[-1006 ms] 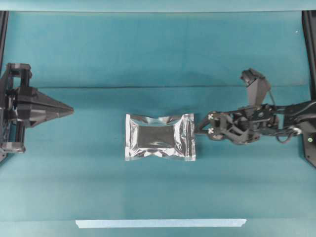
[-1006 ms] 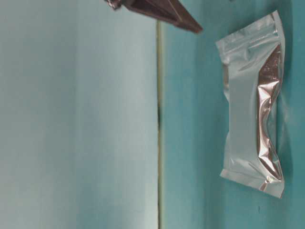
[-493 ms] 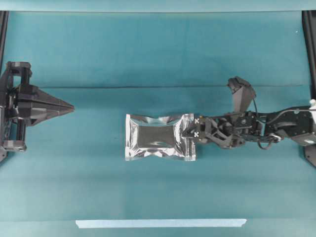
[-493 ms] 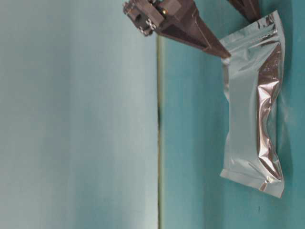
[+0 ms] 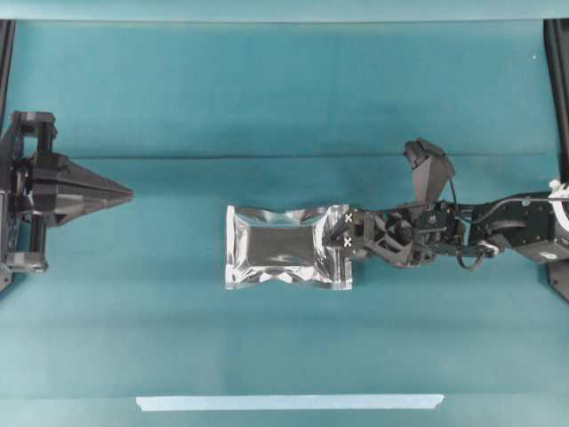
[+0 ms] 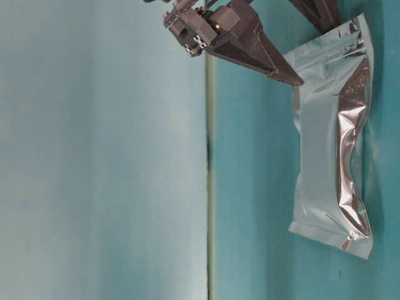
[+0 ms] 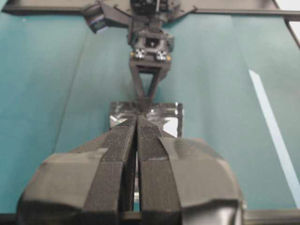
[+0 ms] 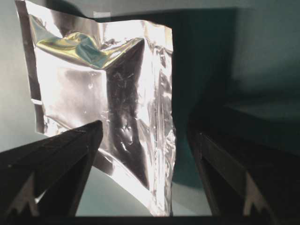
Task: Hand over the silver zip bag and make it stand upright.
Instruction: 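Close the right gripper on the bag's right edge, then lift the bag with the right gripper and swing it upright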
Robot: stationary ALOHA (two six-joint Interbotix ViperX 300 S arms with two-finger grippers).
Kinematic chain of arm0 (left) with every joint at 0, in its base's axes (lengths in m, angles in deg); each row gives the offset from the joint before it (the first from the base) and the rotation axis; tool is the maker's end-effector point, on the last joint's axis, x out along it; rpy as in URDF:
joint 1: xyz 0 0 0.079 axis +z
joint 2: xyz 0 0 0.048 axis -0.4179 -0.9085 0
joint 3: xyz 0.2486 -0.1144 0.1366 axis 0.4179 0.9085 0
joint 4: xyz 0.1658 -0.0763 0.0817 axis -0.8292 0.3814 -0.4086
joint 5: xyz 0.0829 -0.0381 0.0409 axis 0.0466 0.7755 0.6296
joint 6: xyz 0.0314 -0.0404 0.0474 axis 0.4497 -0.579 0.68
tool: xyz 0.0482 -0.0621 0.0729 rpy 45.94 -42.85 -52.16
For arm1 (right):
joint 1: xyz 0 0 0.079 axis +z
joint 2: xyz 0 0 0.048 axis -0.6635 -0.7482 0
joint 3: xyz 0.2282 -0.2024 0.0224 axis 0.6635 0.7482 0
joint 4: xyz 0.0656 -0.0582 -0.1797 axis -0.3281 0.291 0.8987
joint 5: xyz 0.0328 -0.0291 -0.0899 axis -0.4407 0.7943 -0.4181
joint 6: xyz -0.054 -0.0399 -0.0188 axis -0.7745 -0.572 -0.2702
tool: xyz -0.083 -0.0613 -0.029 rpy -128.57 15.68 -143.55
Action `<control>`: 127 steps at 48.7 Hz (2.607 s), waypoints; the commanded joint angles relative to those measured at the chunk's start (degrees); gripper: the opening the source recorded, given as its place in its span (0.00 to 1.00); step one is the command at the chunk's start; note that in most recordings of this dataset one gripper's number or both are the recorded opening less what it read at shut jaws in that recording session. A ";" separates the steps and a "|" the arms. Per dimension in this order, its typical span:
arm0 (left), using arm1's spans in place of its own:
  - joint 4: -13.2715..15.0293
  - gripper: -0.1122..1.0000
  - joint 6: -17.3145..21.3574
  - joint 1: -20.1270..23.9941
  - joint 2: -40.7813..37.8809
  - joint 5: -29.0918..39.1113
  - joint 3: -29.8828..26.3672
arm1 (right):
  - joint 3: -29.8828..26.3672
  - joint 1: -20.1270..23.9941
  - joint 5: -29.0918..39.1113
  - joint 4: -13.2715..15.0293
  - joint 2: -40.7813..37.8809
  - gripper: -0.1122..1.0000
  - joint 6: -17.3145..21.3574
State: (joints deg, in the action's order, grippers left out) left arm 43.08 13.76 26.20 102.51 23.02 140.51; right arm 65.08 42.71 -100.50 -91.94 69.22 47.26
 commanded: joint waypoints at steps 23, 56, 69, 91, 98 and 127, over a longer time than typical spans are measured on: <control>-0.09 0.09 0.00 0.09 -0.18 -0.26 -0.35 | -1.58 -0.09 -0.35 -0.09 -1.85 0.90 0.26; 0.00 0.09 0.00 0.09 -0.18 -0.26 0.00 | -1.76 0.79 1.67 0.09 -2.81 0.12 0.00; 0.00 0.09 -0.35 0.09 -0.18 -0.26 0.62 | -1.93 0.79 1.58 0.26 -2.64 0.12 -1.76; 0.00 0.09 -0.88 0.09 0.09 2.46 0.44 | -7.03 -1.93 19.16 1.32 4.92 0.12 -18.19; -0.09 0.09 -0.88 0.09 0.88 2.55 0.44 | -11.95 -3.96 28.56 1.85 7.82 0.12 -25.93; 0.00 0.09 -3.08 3.25 5.45 2.46 0.26 | -36.91 -7.47 67.59 14.06 10.20 0.12 -40.17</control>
State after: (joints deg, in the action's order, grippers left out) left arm 43.17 11.38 29.27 107.96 25.84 141.74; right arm 32.03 34.89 -36.34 -78.76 78.44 8.68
